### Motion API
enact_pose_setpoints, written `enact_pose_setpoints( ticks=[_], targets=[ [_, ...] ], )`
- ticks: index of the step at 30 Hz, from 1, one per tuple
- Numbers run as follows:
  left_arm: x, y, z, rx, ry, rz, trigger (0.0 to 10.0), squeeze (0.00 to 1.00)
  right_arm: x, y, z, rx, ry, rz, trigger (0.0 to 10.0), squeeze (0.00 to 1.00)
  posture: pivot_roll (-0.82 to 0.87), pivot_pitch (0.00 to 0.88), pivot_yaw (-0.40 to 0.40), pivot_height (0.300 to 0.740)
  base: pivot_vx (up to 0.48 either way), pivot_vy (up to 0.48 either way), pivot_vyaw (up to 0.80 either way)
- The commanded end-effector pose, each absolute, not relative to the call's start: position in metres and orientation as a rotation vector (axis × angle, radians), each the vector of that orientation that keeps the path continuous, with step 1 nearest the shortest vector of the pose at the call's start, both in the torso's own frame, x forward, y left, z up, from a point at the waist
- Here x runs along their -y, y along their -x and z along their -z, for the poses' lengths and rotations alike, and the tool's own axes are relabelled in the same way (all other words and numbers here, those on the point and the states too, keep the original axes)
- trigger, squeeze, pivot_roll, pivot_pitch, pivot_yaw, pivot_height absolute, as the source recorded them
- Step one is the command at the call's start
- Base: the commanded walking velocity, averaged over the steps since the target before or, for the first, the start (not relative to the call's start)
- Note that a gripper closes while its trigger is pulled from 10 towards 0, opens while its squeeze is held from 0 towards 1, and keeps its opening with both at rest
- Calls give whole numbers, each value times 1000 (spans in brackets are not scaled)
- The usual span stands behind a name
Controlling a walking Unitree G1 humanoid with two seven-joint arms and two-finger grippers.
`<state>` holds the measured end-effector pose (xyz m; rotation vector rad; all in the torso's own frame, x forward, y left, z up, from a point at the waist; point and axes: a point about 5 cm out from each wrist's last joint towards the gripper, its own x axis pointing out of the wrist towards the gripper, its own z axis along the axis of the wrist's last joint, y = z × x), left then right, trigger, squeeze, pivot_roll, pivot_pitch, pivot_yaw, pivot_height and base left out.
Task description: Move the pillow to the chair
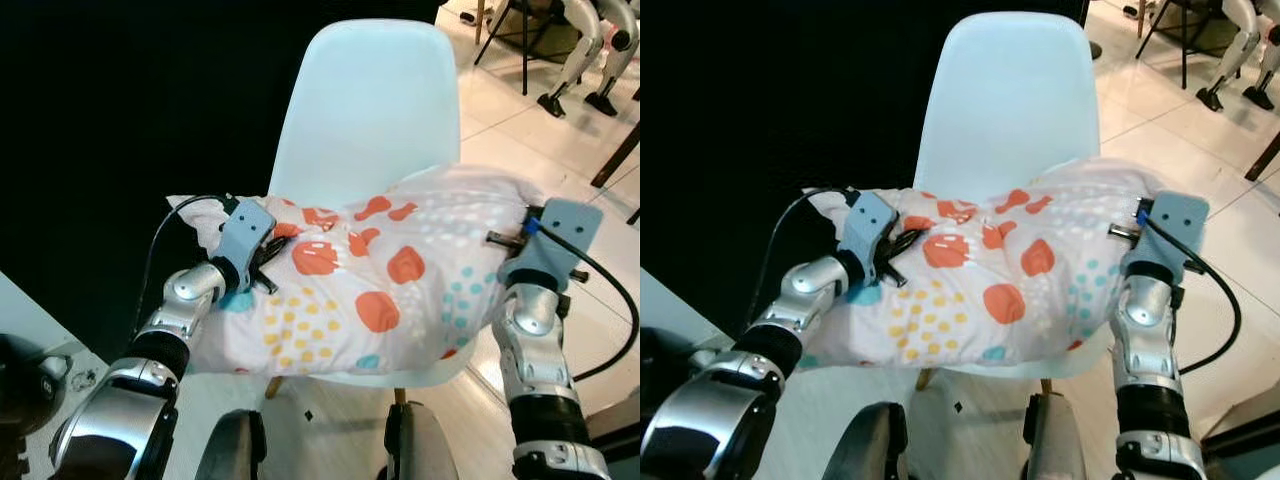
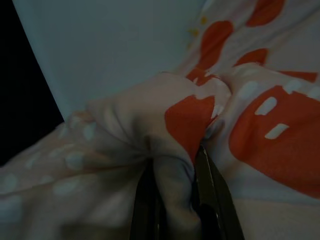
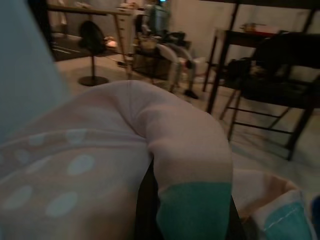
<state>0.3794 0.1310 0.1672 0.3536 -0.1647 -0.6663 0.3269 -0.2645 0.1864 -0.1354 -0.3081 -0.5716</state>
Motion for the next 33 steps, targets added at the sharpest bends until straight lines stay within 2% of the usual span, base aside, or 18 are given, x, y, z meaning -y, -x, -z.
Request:
enact_pose_setpoints(
  ticks=[1, 3, 5, 9, 12, 15, 18, 20, 29, 30, 31, 33],
  targets=[
    [-136, -382, -179, 218, -420, 645, 10000, 0, 280, -318, -193, 346, 151, 662, 10000, 0, 24, 194, 17, 582, 0, 0, 0],
    [-138, -383, -178, 214, -437, 627, 10000, 0, 285, -316, -193, 342, 165, 689, 10000, 0, 24, 195, 18, 582, 0, 0, 0],
    [-140, -384, -179, 214, -449, 609, 10000, 0, 301, -308, -195, 342, 185, 752, 10000, 0, 18, 195, 22, 582, 0, 0, 0],
    [-142, -385, -179, 206, -461, 581, 10000, 0, 306, -310, -188, 298, 157, 725, 10000, 0, 12, 197, 27, 582, 0, 0, 0],
    [-147, -387, -177, 184, -494, 530, 10000, 0, 297, -319, -174, 221, 115, 612, 10000, 0, 8, 197, 35, 582, 0, 0, 0],
    [-156, -391, -178, 160, -520, 429, 10000, 0, 270, -334, -143, 69, 59, 432, 10000, 0, 7, 198, 37, 582, 0, 0, 0],
    [-159, -392, -179, 164, -542, 405, 10000, 0, 260, -336, -136, 53, 24, 385, 10000, 0, 7, 198, 37, 582, 0, 0, 0],
    [-165, -394, -182, 169, -588, 351, 10000, 0, 244, -338, -125, -1, -15, 322, 10000, 0, 12, 201, 32, 582, 0, 0, 0],
    [-167, -394, -183, 169, -598, 338, 10000, 0, 242, -338, -123, -10, -22, 315, 10000, 0, 12, 201, 32, 582, 0, 0, 0],
    [-168, -394, -180, 148, -580, 339, 10000, 1000, 239, -338, -121, -7, -38, 308, 10000, 565, 20, 205, 27, 582, 0, 0, 0],
    [-170, -393, -177, 126, -560, 340, 10000, 1000, 239, -338, -121, -4, -45, 309, 10000, 1000, 20, 205, 27, 582, 0, 0, 0],
    [-171, -393, -174, 111, -547, 340, 10000, 1000, 240, -338, -121, 0, -52, 307, 10000, 1000, 20, 202, 29, 582, 0, 0, 0]
  ],
)
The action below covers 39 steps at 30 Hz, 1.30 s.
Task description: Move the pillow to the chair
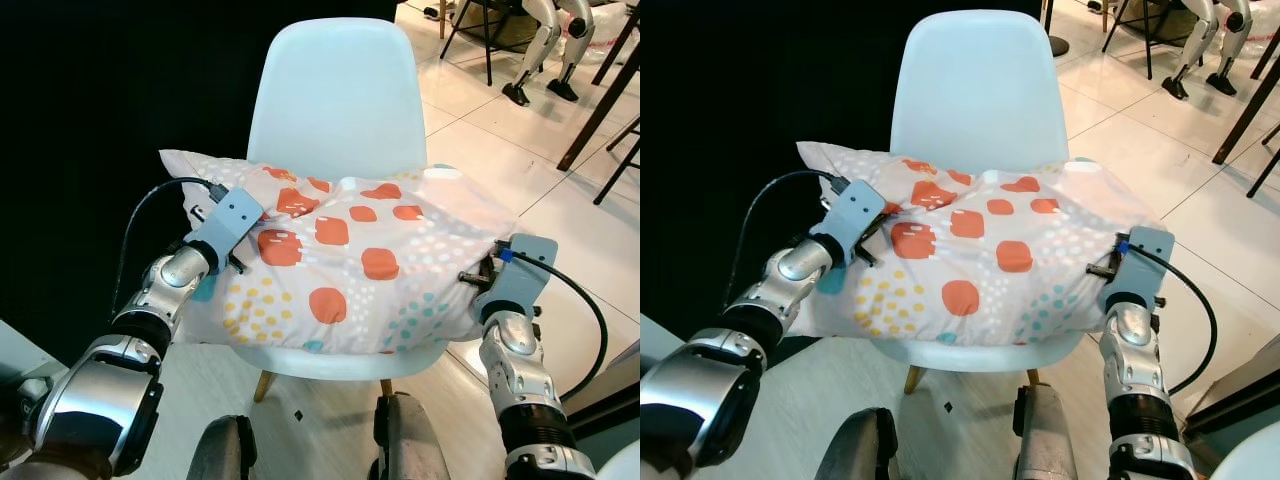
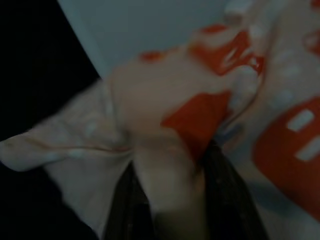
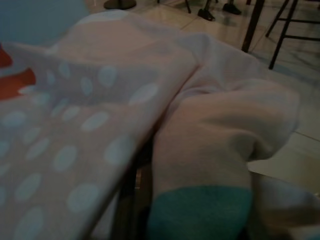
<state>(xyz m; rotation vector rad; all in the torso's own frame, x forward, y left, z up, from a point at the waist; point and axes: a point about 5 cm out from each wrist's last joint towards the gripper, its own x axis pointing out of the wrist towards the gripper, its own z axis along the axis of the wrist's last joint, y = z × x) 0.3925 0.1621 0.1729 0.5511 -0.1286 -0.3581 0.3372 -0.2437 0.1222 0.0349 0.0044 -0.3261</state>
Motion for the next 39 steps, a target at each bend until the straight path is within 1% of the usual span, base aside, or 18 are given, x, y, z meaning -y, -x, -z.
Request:
enact_pose_setpoints(
  ticks=[1, 8, 12, 13, 14, 15, 20, 22, 23, 25, 26, 27, 28, 30, 31, 32, 36, 39],
  targets=[
    [-175, -392, -173, 99, -549, 321, 10000, 1000, 242, -339, -121, 6, -50, 313, 10000, 1000, 20, 200, 31, 582, 0, 0, 0],
    [-209, -388, -178, 108, -499, 183, 10000, 1000, 257, -337, -126, 27, -11, 348, 10000, 1000, 24, 176, 41, 582, 0, 0, 0],
    [-235, -376, -181, 166, -485, 50, 10000, 1000, 275, -328, -141, 109, 110, 477, 10000, 1000, 35, 162, 35, 582, 0, 0, 0],
    [-244, -369, -187, 228, -433, -11, 10000, 906, 283, -322, -158, 222, 144, 551, 10000, 0, 39, 155, 33, 582, 0, 0, 0],
    [-248, -366, -191, 268, -397, -36, 10000, 51, 287, -319, -168, 287, 163, 584, 10000, 0, 40, 152, 32, 582, 0, 0, 0],
    [-251, -363, -196, 304, -368, -62, 10000, 0, 288, -316, -177, 339, 192, 601, 10000, 0, 41, 149, 30, 582, 0, 0, 0],
    [-251, -358, -211, 404, -376, -82, 10000, 0, 280, -316, -197, 450, 252, 589, 10000, 0, 43, 136, 28, 582, 0, 0, 0],
    [-229, -358, -230, 505, -419, 9, 10000, 0, 247, -326, -200, 489, 264, 445, 10000, 0, 46, 121, 25, 582, 0, 0, 0],
    [-229, -358, -230, 505, -419, 9, 10000, 0, 247, -326, -200, 489, 264, 445, 10000, 0, 46, 121, 25, 582, 0, 0, 0],
    [-217, -361, -235, 517, -395, 44, 10000, 0, 210, -333, -190, 468, 219, 217, 10000, 0, 48, 114, 24, 582, 0, 0, 0],
    [-217, -361, -235, 517, -395, 44, 10000, 0, 210, -333, -190, 468, 219, 217, 10000, 0, 48, 114, 24, 582, 0, 0, 0],
    [-210, -363, -230, 471, -313, 45, 10000, 0, 180, -335, -173, 393, 62, 72, 10000, 0, 48, 106, 26, 582, 0, 0, 0],
    [-204, -364, -221, 417, -225, 51, 10000, 0, 166, -335, -163, 327, -42, 11, 10000, 0, 51, 101, 27, 582, 0, 0, 0],
    [-200, -364, -215, 381, -163, 57, 10000, 0, 157, -335, -156, 287, -108, -24, 10000, 0, 51, 101, 27, 582, 0, 0, 0],
    [-190, -363, -202, 331, -96, 77, 10000, 0, 142, -333, -145, 221, -144, -105, 10000, 0, 50, 96, 27, 582, 0, 0, 0],
    [-176, -359, -182, 277, -79, 121, 10000, 0, 125, -329, -131, 174, -114, -190, 10000, 0, 51, 97, 24, 582, 0, 0, 0],
    [-164, -355, -146, 164, -128, 144, 10000, 0, 114, -324, -117, 155, -46, -219, 10000, 0, 49, 102, 21, 582, 0, 0, 0],
    [-168, -356, -114, 23, -142, 101, 10000, 0, 112, -329, -108, 115, 2, -228, 10000, 0, 48, 115, 9, 582, 0, 0, 0]
  ],
)
